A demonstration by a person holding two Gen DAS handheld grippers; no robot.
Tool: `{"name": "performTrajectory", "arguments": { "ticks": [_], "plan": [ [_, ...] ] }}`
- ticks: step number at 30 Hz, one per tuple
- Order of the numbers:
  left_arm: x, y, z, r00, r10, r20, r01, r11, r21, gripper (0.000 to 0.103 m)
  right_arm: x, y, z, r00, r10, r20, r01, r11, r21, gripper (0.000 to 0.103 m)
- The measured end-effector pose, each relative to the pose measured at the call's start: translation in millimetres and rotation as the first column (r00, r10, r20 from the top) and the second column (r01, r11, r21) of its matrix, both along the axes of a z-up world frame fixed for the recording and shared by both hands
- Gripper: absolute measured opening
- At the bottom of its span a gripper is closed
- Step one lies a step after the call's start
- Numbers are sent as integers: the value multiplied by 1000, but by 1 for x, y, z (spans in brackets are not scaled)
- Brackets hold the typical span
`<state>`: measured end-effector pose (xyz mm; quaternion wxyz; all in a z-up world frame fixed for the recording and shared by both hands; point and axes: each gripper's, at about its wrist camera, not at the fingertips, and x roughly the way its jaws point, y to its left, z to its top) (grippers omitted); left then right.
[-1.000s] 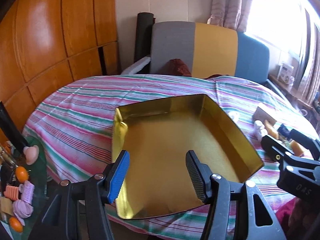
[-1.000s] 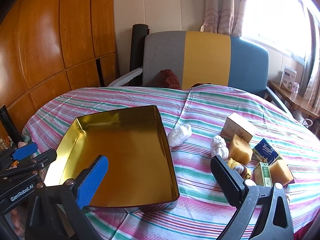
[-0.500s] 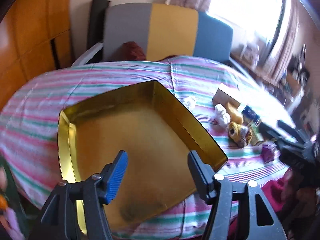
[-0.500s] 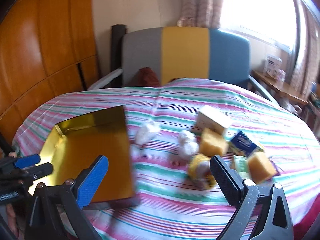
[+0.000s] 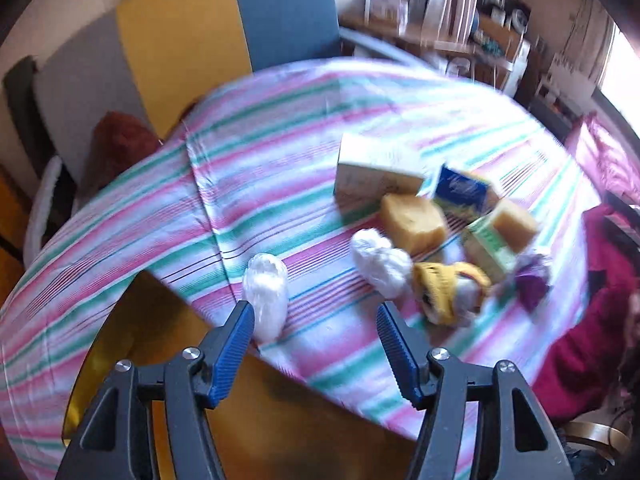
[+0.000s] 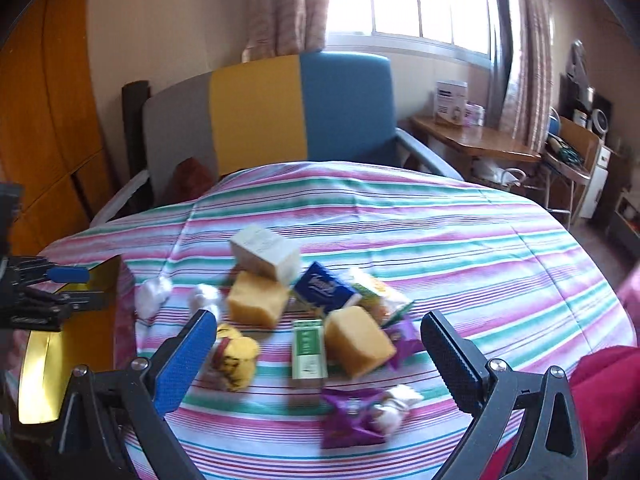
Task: Organize objects
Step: 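Move both tools from the gold tray toward the cluster of items, then grasp the white plastic-wrapped ball with the left gripper while the right gripper grasps the purple snack packet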
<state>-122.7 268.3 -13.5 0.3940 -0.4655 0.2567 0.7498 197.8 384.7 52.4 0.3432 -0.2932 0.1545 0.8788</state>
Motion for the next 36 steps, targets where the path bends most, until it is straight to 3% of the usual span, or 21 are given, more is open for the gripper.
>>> {"name": "performTrajectory", "arguments": {
  "ticks": [4,7,8,9,13,17,22,25,27,30,33,36],
  "plan": [
    [-26,19,-38,998,14,59,-6,992,-125,55,17,16,1,999,-37,-3,37,999,-21,103],
    [-35,26,-59,998,28,51,-17,980,-198,48,25,24,0,998,-57,3,57,998,-34,103],
    [-39,26,-63,999,42,26,-35,977,-210,44,27,26,1,998,-62,4,62,997,-42,103],
    [-42,25,-65,998,56,18,-50,975,-218,32,29,29,1,998,-66,4,66,997,-47,103],
    [-40,13,-57,999,50,-8,-51,986,-161,19,38,41,7,997,-70,15,71,995,-64,102],
    [-28,10,-54,999,21,-42,-27,989,-146,13,53,60,12,994,-105,4,105,988,-109,98],
    [-23,12,-51,1000,-3,-29,0,995,-96,5,61,81,4,996,-74,50,84,968,-236,94],
    [-20,13,-48,1000,-25,-2,25,998,-63,4,53,84,-13,993,33,109,9,933,-361,93],
    [-20,14,-53,999,-33,37,35,998,-47,4,44,83,-32,983,90,158,-9,890,-456,92],
    [-24,13,-55,995,-4,99,5,1000,-6,6,33,81,-55,964,115,240,16,874,-485,91],
    [-27,2,-45,992,-2,123,-1,1000,27,25,28,81,-70,954,127,270,27,865,-501,90],
    [-33,0,-39,993,9,117,-12,1000,23,33,27,79,-67,953,147,264,4,868,-496,89]
  ]
}}
